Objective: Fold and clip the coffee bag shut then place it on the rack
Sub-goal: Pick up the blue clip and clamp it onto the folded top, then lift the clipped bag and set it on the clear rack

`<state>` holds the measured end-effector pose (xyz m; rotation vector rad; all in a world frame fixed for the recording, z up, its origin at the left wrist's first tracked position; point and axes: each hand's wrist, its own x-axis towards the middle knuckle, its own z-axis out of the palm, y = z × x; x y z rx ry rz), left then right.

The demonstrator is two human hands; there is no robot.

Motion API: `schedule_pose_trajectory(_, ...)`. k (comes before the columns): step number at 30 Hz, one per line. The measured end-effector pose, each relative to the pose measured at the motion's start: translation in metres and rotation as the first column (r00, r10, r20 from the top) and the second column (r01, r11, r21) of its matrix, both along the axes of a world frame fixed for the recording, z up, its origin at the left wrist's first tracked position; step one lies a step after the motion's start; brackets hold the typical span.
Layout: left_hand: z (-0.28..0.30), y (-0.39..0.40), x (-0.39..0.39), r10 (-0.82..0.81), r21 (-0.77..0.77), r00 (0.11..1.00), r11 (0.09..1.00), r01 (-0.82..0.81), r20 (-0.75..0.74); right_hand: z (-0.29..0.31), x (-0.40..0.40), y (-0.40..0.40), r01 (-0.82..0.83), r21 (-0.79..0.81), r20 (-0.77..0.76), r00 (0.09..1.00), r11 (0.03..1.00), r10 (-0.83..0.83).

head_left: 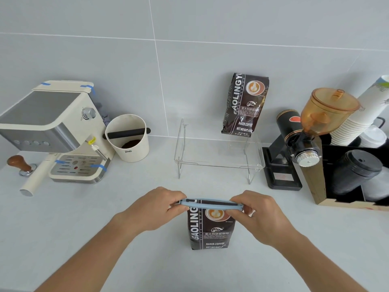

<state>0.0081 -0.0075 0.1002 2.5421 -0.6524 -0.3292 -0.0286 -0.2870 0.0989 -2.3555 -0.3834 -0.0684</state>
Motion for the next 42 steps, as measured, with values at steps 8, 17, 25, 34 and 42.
schedule_pose_trajectory(8,-0.019,-0.011,-0.015,0.193,-0.419,0.924,0.847,-0.327,-0.331,-0.022,0.000,-0.002,0.169,0.341,-0.320,0.946,0.925,-0.055)
schedule_pose_trajectory(17,-0.067,-0.032,-0.037,0.295,-0.522,0.771,0.597,-0.610,-0.564,-0.053,-0.015,0.007,0.310,0.415,-0.482,0.872,0.855,-0.083)
schedule_pose_trajectory(25,-0.080,-0.048,-0.063,0.356,-0.492,0.726,0.555,-0.671,-0.588,-0.066,-0.025,0.011,0.363,0.412,-0.532,0.840,0.836,-0.102)
schedule_pose_trajectory(34,-0.083,-0.060,-0.072,0.442,-0.525,0.681,0.434,-0.732,-0.584,-0.079,-0.026,0.010,0.409,0.467,-0.557,0.825,0.784,-0.098)
schedule_pose_trajectory(42,-0.061,-0.058,-0.055,0.408,-0.580,0.734,0.450,-0.679,-0.543,-0.059,-0.016,0.015,0.400,0.464,-0.530,0.840,0.790,-0.113)
